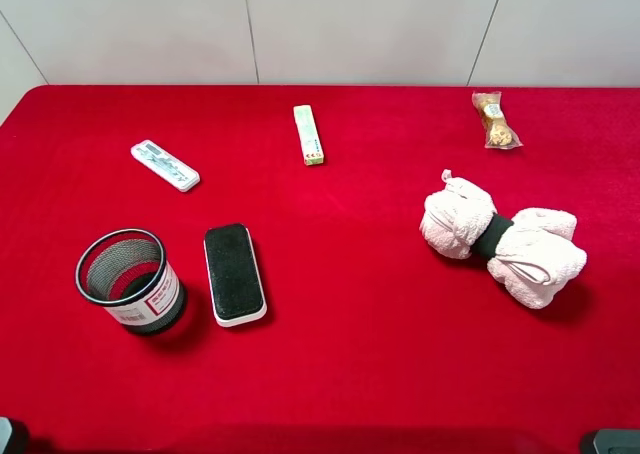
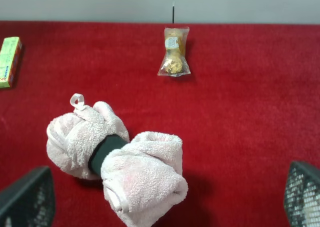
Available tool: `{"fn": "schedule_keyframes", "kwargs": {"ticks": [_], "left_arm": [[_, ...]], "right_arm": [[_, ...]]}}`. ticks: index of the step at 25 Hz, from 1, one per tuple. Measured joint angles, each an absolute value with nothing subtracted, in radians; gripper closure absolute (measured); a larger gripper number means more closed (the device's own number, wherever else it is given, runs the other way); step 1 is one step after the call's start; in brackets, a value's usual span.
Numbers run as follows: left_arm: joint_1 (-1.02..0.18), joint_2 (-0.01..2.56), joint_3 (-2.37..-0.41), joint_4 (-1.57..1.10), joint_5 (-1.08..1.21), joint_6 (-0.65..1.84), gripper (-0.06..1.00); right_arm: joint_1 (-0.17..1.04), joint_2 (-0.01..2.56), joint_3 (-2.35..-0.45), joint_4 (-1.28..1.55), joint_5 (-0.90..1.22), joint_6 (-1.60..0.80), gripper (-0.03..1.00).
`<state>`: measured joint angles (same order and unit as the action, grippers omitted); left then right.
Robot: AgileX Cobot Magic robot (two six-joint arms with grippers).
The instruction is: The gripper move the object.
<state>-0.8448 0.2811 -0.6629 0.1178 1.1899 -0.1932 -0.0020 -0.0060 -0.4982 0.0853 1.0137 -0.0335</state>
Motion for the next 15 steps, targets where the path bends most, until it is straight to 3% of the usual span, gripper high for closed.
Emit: {"fn": "schedule_keyframes", "kwargs": {"ticks": [6,15], "left_arm": [[-0.682,0.208,-0.578,0.116,1.127,-0.147,-0.02],[-0.345,0.111,-0.496,0.040,1.060,0.000,-0.02]], "right_arm": [[-0.002,-0.006,-0.498,0.085,1.014,-0.034,0.27],[-0.002,-0.006,-0.498,0.085,1.014,-0.034,0.27]]}}
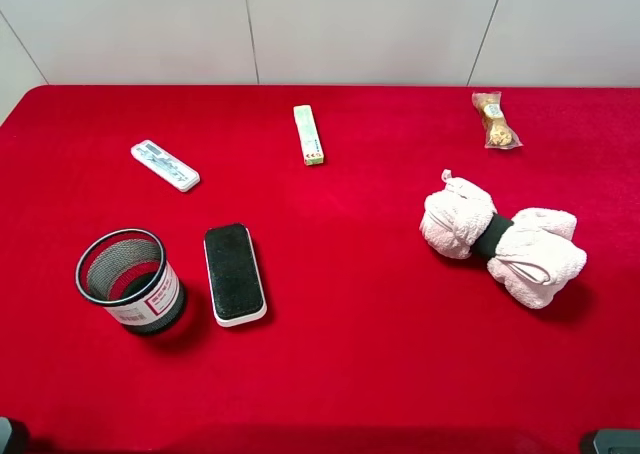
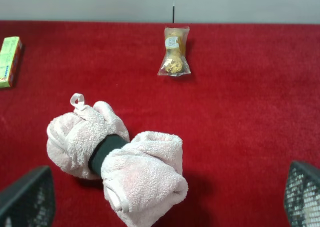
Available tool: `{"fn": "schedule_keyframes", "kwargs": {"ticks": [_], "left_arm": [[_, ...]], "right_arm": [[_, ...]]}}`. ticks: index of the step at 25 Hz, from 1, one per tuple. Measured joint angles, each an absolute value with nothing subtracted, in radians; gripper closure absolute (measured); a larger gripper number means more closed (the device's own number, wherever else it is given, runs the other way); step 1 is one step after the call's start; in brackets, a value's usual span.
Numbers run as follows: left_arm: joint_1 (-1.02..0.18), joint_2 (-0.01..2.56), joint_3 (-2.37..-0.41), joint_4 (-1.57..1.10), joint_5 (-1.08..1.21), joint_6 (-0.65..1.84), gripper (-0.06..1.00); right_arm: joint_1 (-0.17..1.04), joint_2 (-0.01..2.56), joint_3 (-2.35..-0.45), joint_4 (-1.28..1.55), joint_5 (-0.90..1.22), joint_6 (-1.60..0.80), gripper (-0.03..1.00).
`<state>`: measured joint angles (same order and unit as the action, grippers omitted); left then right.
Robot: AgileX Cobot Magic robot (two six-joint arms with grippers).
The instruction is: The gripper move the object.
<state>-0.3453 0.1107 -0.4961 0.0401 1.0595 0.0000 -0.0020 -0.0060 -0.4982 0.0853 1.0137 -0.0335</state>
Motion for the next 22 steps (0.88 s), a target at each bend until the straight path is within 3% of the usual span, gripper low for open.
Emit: {"fn": "schedule_keyframes", "kwargs": {"ticks": [11,22], "left_arm": [[-0.016,-0.004,-0.490,0.012,1.060,0.020,-0.02],[0.020,-0.004,-0.490,-0.010,1.060,0.050,-0.02]], "right_arm": [[-0.002,-0.006,-0.498,0.085,1.015,-0.034,0.27],[-0.002,-0.006,-0.498,0.085,1.015,-0.034,0.27]]}}
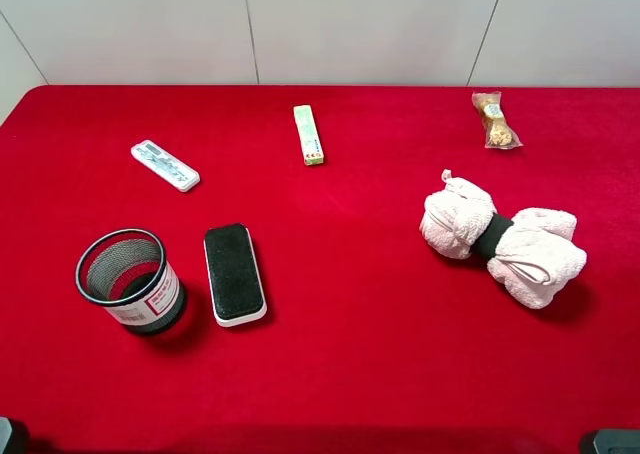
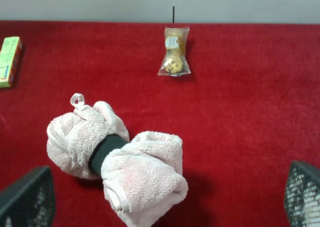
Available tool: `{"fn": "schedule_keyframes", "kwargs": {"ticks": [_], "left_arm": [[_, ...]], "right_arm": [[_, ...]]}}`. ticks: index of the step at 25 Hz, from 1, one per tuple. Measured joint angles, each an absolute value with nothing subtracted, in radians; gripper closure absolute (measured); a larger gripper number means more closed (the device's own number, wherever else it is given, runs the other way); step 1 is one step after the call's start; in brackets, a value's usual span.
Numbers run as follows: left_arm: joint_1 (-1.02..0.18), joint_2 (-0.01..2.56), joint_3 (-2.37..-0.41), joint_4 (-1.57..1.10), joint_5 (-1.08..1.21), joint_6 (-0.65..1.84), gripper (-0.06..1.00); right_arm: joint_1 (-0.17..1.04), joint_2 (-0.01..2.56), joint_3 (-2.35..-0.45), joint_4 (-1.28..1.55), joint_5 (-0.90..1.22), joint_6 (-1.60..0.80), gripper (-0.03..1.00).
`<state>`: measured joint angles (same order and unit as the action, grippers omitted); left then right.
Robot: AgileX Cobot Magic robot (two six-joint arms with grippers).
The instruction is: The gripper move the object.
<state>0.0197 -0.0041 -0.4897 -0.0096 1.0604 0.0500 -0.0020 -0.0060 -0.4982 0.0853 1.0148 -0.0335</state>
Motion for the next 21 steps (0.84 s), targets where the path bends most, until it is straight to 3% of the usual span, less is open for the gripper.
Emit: {"fn": "schedule_keyframes", "kwargs": {"ticks": [21], "left_arm": [[0.020,-0.004,-0.490,-0.010,1.060,0.050,-0.02]], "right_arm": [[-0.002,-0.006,-0.498,0.085,1.014,-0.034,0.27]]}}
